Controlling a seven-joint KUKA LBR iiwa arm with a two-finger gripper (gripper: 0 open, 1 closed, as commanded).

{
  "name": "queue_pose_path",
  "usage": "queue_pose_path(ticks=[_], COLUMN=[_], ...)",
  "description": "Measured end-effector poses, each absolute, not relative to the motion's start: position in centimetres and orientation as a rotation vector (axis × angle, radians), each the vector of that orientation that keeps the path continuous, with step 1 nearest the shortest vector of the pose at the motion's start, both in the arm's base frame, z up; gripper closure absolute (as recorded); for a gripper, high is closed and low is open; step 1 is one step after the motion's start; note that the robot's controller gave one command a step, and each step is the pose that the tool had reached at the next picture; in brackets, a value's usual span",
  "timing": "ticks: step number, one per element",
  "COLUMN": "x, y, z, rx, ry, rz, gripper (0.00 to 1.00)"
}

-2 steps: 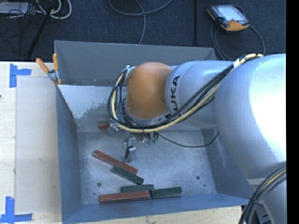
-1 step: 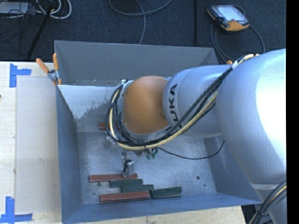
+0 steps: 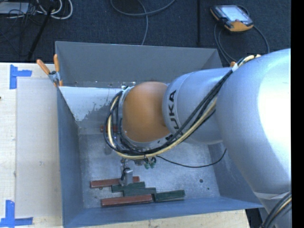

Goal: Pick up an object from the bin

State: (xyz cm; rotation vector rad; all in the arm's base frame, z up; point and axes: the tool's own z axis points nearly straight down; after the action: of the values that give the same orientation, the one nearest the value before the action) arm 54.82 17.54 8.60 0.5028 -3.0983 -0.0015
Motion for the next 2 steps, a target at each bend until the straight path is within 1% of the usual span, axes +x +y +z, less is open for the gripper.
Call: queue_pose_path(ticks=[1,2], x=[51.5,48.1], y=[16.2,16.0], z=[8.1,8.1], rx=[0.524,0.610], ry=[-3.096,-3.096], rz=[0.000,-0.005], gripper=[0.00,1.00])
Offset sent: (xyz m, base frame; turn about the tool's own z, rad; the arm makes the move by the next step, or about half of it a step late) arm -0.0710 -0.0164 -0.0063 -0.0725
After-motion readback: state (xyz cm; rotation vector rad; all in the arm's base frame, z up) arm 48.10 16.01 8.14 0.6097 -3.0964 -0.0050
